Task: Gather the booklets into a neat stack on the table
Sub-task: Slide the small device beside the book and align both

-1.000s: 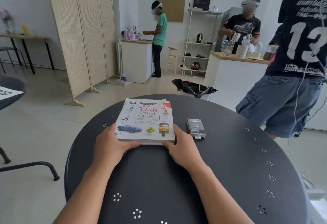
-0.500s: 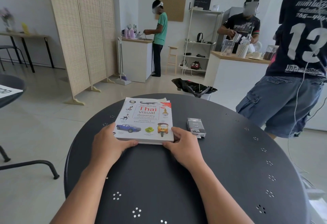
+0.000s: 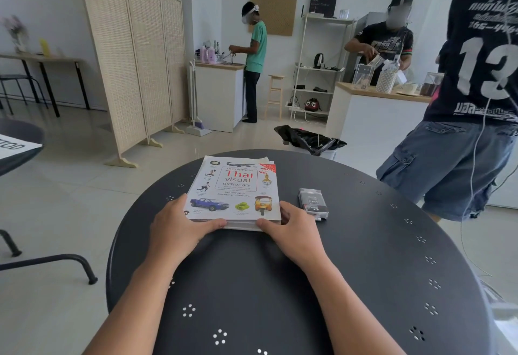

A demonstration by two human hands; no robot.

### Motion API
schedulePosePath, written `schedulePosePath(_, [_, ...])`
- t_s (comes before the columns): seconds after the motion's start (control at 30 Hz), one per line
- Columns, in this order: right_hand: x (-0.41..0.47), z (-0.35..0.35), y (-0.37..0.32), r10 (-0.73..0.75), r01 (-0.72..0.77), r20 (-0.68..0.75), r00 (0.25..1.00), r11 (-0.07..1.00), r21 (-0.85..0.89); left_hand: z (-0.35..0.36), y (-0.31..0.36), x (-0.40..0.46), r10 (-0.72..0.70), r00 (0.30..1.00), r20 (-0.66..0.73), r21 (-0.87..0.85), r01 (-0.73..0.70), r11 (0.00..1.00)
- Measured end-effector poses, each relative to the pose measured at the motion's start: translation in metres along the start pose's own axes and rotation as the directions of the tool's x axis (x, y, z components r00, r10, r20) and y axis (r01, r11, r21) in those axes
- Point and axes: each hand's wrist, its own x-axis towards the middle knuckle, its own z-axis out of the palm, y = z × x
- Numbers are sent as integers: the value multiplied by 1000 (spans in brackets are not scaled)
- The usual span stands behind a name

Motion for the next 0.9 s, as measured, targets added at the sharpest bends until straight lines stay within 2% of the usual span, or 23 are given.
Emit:
schedulePosePath(0.23, [-1,0,-2,2,1,39,999,998,-66,1,-2,0,-1,999,32,-17,1,1000])
schedulePosePath(0.43, [-3,-1,-1,-1,4,51,999,999,-51,5,-5,1,9,1000,20,-20,-9,1000])
schedulePosePath(0.53, [-7,0,-4,-48,49,25,999,999,-24,11,-5,-1,31,999,18,94,-32,995])
schedulePosePath(0.63, [-9,-5,-4,-103,79,-153,983,985,-154,15,-3,-6,141,990,-32,296,-125,947])
schedulePosePath(0.73, [-7,-18,3,-147,40,-329,933,950,-310,16,0,-11,264,964,10,403,-246,882])
schedulePosePath(0.8, [-5,-27,8,-113,-41,-312,943,893,-449,18,0,-12,286,956,65,426,-286,858])
schedulePosePath(0.9, [-3,-32,11,26,-161,-225,974,779,-607,19,0,-13,297,948,116,422,-318,849])
